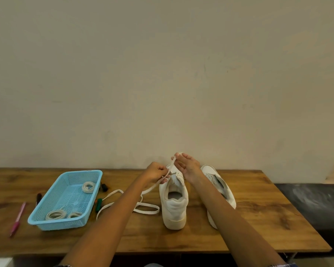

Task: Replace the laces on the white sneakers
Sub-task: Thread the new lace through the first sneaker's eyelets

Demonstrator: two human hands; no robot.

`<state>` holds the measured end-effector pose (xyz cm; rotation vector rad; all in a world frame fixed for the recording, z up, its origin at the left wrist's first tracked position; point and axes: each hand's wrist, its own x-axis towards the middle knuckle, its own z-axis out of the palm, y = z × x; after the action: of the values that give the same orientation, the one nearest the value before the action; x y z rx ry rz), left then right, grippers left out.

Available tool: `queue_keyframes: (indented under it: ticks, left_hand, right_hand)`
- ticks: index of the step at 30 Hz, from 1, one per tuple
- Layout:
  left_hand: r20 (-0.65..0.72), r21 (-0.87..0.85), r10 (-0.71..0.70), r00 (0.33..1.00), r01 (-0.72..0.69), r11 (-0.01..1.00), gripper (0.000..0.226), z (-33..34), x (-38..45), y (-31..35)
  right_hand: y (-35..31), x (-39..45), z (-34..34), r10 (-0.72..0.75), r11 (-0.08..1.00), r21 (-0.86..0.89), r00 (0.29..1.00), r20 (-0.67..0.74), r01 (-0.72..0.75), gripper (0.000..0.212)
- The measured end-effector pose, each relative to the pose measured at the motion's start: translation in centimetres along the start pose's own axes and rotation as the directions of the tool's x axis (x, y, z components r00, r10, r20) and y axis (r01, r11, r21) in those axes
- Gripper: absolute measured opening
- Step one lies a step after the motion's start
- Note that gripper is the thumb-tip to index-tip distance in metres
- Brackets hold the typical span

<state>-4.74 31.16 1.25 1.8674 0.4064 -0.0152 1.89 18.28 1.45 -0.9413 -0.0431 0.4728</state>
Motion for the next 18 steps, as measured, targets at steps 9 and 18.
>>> queue_keyframes:
  ticks: [9,18]
  left_hand:
    - [0.415,0.373,-0.359,0.836,0.203,0.905,0.015,-1.3,-1.6,-0.1]
    - [0.224,0.574,-0.467,0.855,0.271,0.772,0.021,-0.3,-1.3,2.6]
  right_hand:
    - [-3.4,-1.8,-2.3,0.261,0.935,-0.298,0.942,0.211,-0.193,0.007]
    - [-5.0,-2.4,-4.1,0.463,0.358,-0.898,0.884,-0.067,-0.255,0.014]
